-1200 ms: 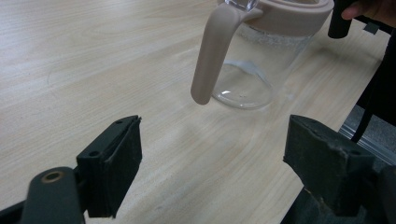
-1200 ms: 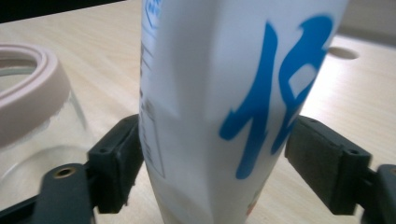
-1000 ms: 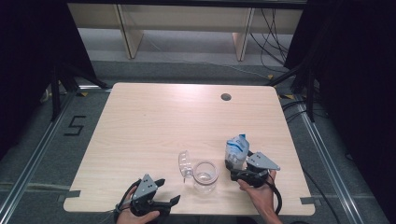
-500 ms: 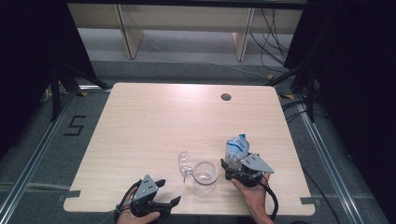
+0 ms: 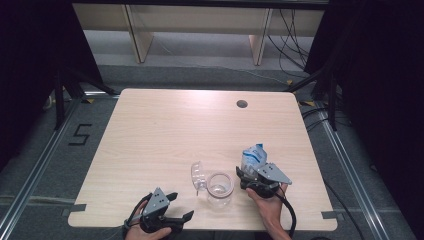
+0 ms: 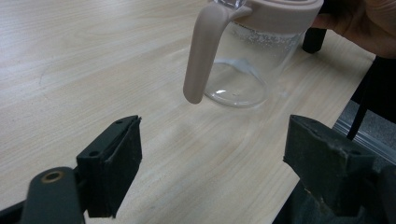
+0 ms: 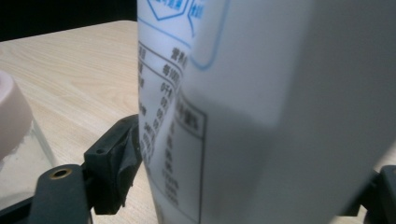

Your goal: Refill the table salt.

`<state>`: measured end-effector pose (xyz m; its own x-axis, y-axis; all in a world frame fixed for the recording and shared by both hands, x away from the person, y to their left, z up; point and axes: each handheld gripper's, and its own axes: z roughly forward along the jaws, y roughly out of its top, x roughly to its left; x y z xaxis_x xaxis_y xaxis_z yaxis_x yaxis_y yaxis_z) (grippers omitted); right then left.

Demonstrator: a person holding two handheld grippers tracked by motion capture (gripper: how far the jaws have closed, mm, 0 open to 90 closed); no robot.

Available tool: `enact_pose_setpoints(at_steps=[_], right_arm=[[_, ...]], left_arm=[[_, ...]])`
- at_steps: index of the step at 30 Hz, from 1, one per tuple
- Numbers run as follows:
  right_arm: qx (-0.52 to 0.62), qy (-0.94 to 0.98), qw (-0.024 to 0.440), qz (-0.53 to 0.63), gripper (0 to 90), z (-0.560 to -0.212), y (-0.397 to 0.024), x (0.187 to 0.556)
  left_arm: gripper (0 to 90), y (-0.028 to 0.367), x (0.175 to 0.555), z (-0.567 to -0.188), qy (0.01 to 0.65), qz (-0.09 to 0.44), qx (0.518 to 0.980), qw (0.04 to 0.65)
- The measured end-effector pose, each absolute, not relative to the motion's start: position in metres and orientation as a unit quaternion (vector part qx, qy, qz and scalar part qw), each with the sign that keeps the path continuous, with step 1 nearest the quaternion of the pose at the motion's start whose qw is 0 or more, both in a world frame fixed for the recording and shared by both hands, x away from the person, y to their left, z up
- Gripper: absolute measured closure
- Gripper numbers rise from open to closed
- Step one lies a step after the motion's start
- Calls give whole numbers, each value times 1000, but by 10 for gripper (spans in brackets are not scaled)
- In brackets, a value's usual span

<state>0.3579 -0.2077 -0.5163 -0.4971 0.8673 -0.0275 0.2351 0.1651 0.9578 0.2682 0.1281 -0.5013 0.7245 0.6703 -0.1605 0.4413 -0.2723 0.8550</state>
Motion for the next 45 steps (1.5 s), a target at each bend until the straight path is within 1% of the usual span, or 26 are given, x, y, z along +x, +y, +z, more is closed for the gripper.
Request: enact_pose_setpoints(at_steps=[4,6,8,11,13,16,18,19,21,26,28,33,38,41,44,45], right_arm=[[391,697,318,511,252,-516,-208,360],[390,698,316,511,262,-516,-208,362],[389,697,315,514,291,-516,-208,363],[394,697,309,514,298,-516,-208,362],[385,697,317,515,309,-516,-209,365],[385,699,312,515,331,-516,-208,365],[387,697,303,523,345,-517,-207,365],[384,698,304,523,351,-517,-207,366],[379,703,306,518,359,-516,-209,367],[381,709,289,519,373,-514,-209,368],[378,710,287,520,377,-513,-210,369],[363,722,282,518,387,-511,-213,372],[373,722,249,526,392,-509,-211,368],[341,733,264,526,393,-502,-214,369],[302,736,309,521,393,-490,-218,366],[289,741,313,520,393,-486,-218,364]], left_arm=[[185,128,268,-501,352,116,789,490],[185,127,267,-501,365,115,785,487],[185,127,267,-502,363,113,784,491],[185,128,267,-502,357,115,787,490],[185,128,268,-501,354,115,787,492],[185,128,268,-501,353,117,788,490],[185,126,267,-502,364,112,782,494],[185,127,268,-501,355,115,786,493],[185,127,268,-501,358,115,785,493],[185,127,267,-502,363,112,782,493],[185,128,267,-501,353,116,787,492],[185,127,267,-502,359,114,784,493],[185,127,267,-501,354,115,787,492],[185,128,267,-501,354,114,787,493],[185,128,268,-501,353,115,788,492],[185,128,268,-501,353,115,788,491]])
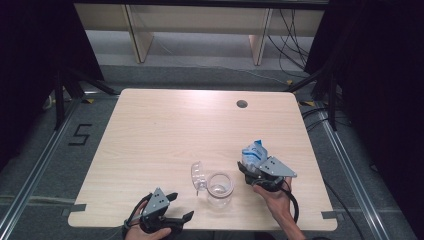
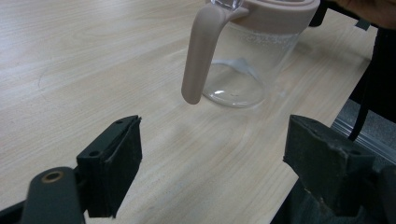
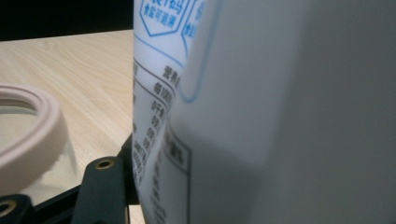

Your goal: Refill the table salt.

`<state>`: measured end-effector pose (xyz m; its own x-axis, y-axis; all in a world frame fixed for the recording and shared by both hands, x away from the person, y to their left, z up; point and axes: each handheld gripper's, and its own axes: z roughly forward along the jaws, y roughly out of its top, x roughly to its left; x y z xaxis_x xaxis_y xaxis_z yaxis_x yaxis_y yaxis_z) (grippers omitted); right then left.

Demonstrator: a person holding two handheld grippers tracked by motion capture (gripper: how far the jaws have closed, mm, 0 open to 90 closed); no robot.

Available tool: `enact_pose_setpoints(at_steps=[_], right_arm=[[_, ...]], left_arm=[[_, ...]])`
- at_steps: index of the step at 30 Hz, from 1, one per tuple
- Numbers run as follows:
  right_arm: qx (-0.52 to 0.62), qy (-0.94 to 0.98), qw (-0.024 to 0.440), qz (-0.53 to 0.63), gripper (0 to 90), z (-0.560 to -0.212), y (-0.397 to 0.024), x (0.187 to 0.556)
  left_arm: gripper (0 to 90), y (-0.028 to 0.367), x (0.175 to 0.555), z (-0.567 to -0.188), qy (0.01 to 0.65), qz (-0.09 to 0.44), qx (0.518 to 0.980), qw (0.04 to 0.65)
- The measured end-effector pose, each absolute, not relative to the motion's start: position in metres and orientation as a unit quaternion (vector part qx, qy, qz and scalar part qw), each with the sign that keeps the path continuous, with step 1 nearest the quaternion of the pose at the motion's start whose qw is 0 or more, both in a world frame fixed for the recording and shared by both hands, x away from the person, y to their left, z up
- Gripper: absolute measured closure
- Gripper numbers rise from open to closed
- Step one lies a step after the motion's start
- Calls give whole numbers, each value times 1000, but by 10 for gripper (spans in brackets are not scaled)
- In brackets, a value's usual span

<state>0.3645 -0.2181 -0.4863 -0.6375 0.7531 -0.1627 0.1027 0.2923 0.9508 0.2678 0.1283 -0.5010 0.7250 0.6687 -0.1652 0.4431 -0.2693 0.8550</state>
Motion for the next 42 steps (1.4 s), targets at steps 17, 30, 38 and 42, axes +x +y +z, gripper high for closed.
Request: enact_pose_setpoints(at_steps=[17,30,38,42], right_arm=[[191,787,358,465,397,-466,-223,337],[143,808,393,415,400,-465,-220,331],[120,814,420,382,402,-464,-217,330],[111,817,426,372,402,-464,-216,329]], left_arm=[[185,128,268,-502,356,117,789,487],[185,127,268,-503,365,111,785,489],[184,127,268,-502,358,113,788,488],[184,127,268,-502,362,112,786,489]])
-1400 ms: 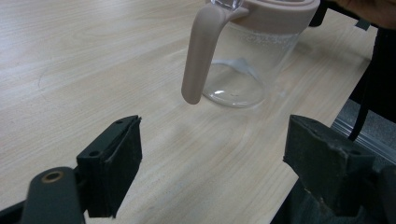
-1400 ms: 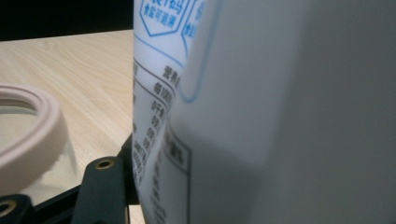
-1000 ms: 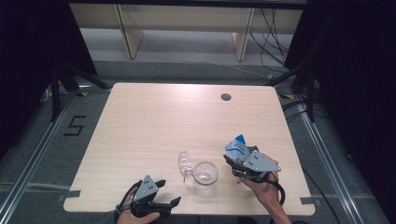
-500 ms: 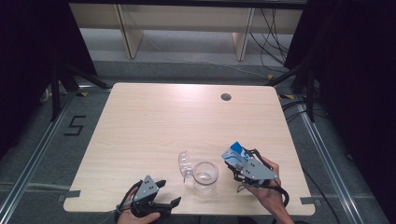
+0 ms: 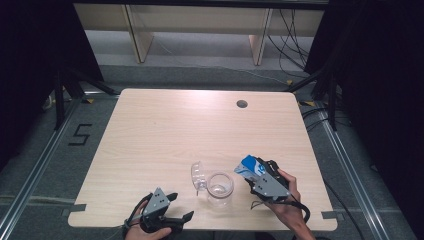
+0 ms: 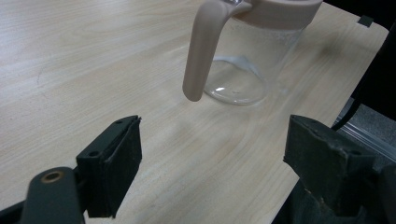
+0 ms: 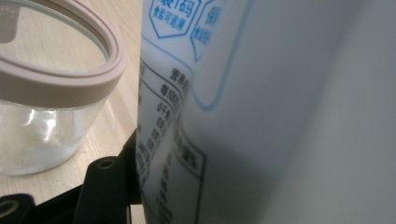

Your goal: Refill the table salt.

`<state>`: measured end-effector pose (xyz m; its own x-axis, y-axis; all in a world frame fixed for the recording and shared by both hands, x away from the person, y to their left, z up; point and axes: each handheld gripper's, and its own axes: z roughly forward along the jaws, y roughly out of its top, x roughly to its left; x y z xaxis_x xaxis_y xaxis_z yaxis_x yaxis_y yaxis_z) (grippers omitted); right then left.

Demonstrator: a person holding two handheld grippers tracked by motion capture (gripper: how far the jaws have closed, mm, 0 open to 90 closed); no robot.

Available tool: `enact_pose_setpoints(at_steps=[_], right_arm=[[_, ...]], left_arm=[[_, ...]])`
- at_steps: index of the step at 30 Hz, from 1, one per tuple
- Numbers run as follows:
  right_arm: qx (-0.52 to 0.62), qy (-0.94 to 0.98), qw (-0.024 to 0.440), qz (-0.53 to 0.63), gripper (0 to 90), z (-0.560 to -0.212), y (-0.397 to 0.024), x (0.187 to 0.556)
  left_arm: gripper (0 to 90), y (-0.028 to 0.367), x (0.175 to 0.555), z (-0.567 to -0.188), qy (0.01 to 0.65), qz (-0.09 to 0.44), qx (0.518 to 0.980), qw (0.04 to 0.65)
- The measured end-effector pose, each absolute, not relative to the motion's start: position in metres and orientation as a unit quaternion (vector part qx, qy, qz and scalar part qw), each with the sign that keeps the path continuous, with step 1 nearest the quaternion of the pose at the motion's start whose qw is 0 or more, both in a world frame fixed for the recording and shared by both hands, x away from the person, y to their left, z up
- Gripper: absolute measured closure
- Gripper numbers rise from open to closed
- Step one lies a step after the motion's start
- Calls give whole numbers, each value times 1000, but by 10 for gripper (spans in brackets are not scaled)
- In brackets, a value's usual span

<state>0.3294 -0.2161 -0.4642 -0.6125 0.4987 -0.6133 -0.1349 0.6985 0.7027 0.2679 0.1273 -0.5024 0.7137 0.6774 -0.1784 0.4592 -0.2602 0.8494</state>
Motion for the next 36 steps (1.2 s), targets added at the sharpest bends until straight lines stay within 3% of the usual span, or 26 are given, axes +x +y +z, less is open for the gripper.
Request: enact_pose_setpoints(at_steps=[36], right_arm=[[18,828,485,282,407,-466,-205,322]], left_arm=[[184,127,268,-503,362,109,786,490]])
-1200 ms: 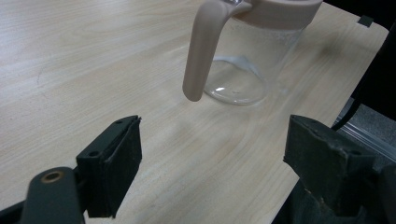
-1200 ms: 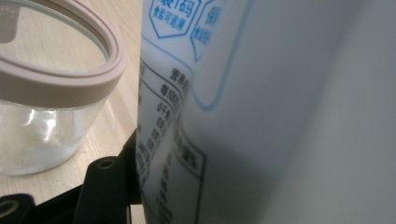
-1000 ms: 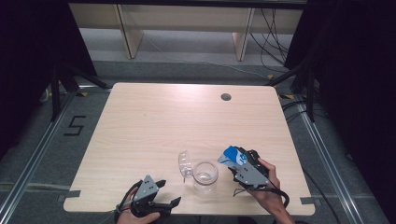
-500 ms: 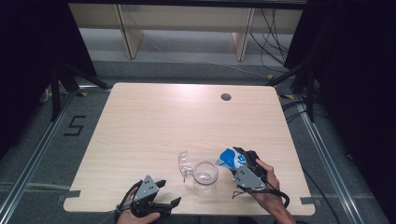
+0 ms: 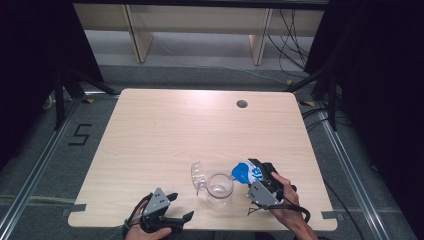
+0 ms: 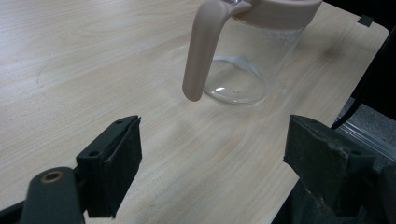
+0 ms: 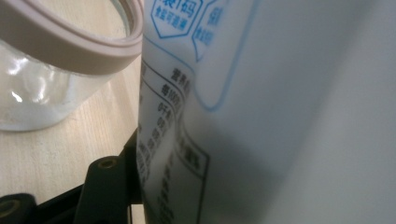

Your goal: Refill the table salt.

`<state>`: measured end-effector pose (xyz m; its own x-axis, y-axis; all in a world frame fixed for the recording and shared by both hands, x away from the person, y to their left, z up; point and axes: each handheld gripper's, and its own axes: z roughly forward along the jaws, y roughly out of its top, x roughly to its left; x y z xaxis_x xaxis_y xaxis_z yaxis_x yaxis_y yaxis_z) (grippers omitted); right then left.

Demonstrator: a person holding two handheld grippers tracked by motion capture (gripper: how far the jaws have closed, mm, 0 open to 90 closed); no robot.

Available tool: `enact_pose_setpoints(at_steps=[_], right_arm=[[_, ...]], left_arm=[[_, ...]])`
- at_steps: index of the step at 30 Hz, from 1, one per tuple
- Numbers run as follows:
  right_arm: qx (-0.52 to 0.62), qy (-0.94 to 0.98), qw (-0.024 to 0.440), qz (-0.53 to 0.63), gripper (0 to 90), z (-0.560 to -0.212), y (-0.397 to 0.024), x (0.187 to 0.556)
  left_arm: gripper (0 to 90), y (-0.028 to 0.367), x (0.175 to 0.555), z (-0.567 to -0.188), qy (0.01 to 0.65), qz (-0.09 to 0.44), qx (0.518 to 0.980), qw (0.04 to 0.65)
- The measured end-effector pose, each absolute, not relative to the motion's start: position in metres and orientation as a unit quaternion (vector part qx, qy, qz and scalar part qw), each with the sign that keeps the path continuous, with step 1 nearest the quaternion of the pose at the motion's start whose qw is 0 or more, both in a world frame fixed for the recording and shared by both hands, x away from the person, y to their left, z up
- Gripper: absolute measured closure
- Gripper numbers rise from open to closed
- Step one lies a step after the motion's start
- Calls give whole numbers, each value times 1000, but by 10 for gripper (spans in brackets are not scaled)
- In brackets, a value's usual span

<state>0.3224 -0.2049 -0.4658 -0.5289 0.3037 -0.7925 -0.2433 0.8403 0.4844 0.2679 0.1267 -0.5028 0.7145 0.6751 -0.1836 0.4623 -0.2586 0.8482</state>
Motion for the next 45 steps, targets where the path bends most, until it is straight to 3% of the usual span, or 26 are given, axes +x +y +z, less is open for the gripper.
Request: enact_pose_setpoints(at_steps=[38,45], right_arm=[[-48,823,529,199,420,-473,-191,317],[-102,811,554,157,422,-465,-191,320]], left_arm=[[184,126,268,-503,356,114,791,485],[184,127,268,-503,351,116,793,484]])
